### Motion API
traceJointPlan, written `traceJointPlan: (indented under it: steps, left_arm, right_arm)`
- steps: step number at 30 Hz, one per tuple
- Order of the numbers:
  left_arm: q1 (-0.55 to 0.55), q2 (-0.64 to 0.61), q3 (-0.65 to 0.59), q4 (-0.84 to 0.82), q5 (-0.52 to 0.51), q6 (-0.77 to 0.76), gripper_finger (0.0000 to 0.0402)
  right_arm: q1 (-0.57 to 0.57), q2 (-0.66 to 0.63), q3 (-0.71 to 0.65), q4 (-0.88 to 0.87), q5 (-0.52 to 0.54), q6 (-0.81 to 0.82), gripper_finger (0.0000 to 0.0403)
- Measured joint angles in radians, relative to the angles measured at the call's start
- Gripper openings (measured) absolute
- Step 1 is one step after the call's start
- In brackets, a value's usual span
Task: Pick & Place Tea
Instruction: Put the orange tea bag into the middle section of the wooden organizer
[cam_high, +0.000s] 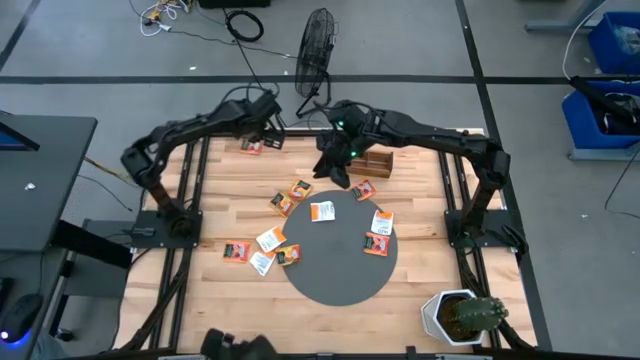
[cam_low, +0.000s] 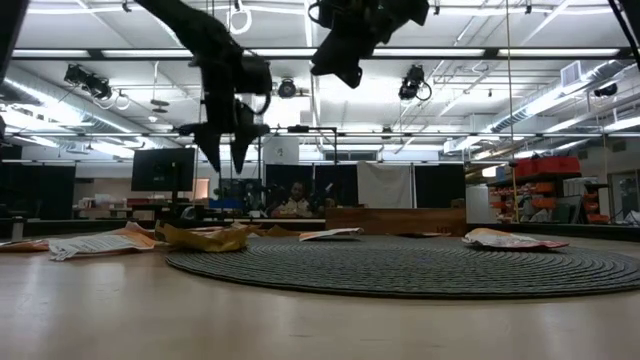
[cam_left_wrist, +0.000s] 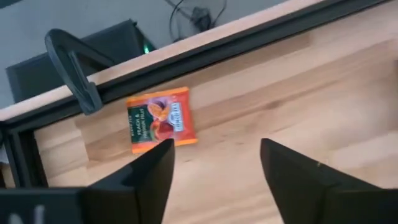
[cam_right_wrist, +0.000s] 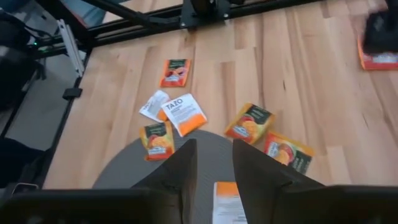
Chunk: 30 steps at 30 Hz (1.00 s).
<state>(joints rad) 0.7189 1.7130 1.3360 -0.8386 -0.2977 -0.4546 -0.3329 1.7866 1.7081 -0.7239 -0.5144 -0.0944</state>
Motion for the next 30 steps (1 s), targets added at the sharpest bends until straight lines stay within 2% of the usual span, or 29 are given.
traceJointPlan:
  steps: [3,6,18,30]
  left_arm:
    - [0.035,0.06,0.001,0.0,0.012,0.001,0.0265]
    - [0.072,0.118,0.001,0.001,0.066,-0.001,0.0267]
    - [0.103,0.276,0.001,-0.01,0.094,0.108,0.024]
    - [0.112,0.29,0.002,0.033,0.09,0.127,0.0225]
  right_arm:
    - [0.012,0.0,0.0,0.022,0.0,0.008,0.011]
    - [0.022,0.0,0.0,0.054,-0.001,0.033,0.011]
    - [0.038,0.0,0.0,0.158,0.001,0.091,0.011]
    - [0.054,0.0,0.0,0.166,0.002,0.119,0.011]
